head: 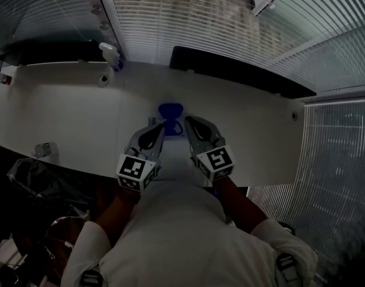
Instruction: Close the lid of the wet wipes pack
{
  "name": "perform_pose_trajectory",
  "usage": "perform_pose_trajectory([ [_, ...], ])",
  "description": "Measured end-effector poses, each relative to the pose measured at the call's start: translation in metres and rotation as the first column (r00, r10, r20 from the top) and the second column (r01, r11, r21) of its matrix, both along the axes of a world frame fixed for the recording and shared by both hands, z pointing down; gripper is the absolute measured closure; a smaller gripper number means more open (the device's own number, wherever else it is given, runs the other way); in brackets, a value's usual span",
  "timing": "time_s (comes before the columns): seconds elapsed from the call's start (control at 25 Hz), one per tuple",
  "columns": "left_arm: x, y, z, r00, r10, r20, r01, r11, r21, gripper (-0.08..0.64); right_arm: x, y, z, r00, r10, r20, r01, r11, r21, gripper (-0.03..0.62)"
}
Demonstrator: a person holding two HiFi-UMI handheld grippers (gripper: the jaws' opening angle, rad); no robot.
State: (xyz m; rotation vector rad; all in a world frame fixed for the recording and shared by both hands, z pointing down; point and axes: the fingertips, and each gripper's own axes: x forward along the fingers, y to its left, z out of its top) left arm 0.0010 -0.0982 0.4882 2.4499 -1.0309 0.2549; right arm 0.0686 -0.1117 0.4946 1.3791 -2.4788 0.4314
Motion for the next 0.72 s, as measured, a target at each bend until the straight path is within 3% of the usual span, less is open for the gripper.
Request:
perform_pose_trajectory([
  [0.24,-0.004,-0.002,0.042,1.000,-0.005,0.020,0.006,0.997,-0.076,0.558,0.004,-0.013,0.046,0.997,-0.016,-0.071,0.011,0.997,-0.075,0.588],
  [0.32,-0.005,0.000,0.058,1.000,0.001,0.023,0.001,0.994,-0.111,0.558,0.006,-0.015,0.067,0.995,-0.033,-0.094,0.022,0.993,-0.113,0.551],
  [0.72,-0.008,0.004,0.136,0.993,0.042,0.107,-0.015,0.970,-0.241,0.558,0.023,-0.035,0.166,0.981,-0.085,-0.173,0.032,0.957,-0.289,0.528],
])
